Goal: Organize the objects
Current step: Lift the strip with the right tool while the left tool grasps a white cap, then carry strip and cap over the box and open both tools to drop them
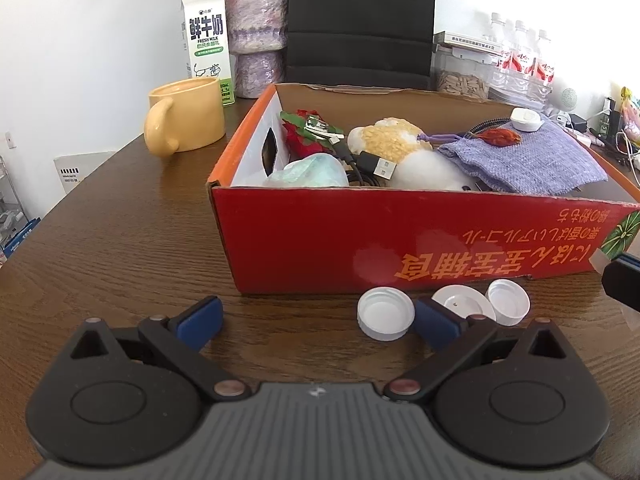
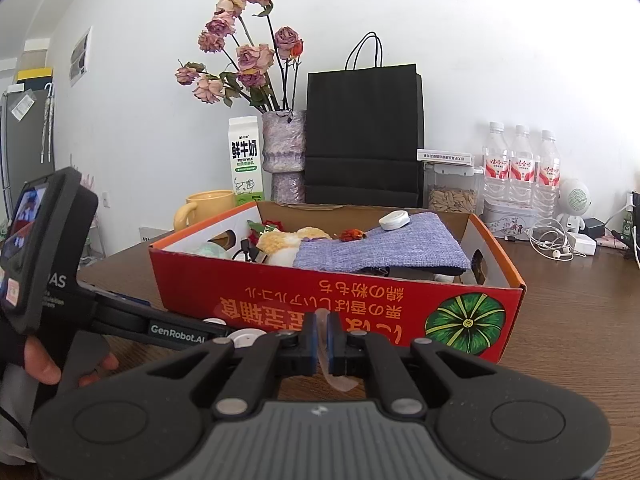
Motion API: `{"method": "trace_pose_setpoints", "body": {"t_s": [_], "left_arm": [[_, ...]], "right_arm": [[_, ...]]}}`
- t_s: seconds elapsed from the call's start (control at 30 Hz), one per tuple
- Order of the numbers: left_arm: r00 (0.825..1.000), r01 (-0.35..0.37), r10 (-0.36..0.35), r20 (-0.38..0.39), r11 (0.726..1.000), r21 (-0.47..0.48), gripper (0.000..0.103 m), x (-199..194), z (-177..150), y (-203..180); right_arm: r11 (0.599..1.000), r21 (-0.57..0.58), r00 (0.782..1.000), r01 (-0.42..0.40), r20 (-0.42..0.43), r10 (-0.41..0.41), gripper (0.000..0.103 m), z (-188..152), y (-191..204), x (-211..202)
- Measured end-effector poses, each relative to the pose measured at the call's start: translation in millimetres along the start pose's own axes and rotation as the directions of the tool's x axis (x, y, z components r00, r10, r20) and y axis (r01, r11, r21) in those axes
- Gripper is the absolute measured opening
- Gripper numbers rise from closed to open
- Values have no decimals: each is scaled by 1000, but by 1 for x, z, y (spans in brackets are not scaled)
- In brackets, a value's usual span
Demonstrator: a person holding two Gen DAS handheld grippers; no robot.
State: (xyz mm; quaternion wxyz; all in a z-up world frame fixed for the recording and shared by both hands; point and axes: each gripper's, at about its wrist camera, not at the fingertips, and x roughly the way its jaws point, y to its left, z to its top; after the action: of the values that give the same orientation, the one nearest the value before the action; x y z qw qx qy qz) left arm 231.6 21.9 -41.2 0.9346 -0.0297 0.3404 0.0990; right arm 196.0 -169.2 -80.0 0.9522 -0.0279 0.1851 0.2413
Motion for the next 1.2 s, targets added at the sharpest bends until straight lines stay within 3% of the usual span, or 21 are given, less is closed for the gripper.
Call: {"method": "trace_pose_setpoints", "body": {"t_s": [0.1,0.13,0.2,0.23,0.33,0.6,0.97,1.2], "left_arm": [[1000,8,-8,4,1000,3,100,-1,0,-1],[1000,14,-14,14,1000,10,90,-2,0,-2],[999,25,-26,42,1000,18,58,-9,-2,-4],[998,35,-36,49,999,21,28,-12,-2,-5],[995,75,-75,58,997,12,29,-18,-6,-6],[985,82,-83,148,997,12,29,-44,-7,-7],[953,119,-115,281,993,0,29,-75,13,-6],[932,136,-126,339,991,-8,30,-74,36,-10]], "right_arm": [[1000,0,1000,0,0,0,4,0,0,0],[1000,-1,1000,-1,0,1,4,0,0,0],[1000,0,1000,-1,1,1,4,0,0,0],[1000,-1,1000,-1,0,1,4,0,0,0],[1000,0,1000,0,1,0,4,0,-1,0],[1000,0,1000,0,12,0,4,0,0,-2],[1000,-11,991,25,134,-23,4,7,5,-9],[999,-25,977,41,211,-35,4,33,9,5]]}}
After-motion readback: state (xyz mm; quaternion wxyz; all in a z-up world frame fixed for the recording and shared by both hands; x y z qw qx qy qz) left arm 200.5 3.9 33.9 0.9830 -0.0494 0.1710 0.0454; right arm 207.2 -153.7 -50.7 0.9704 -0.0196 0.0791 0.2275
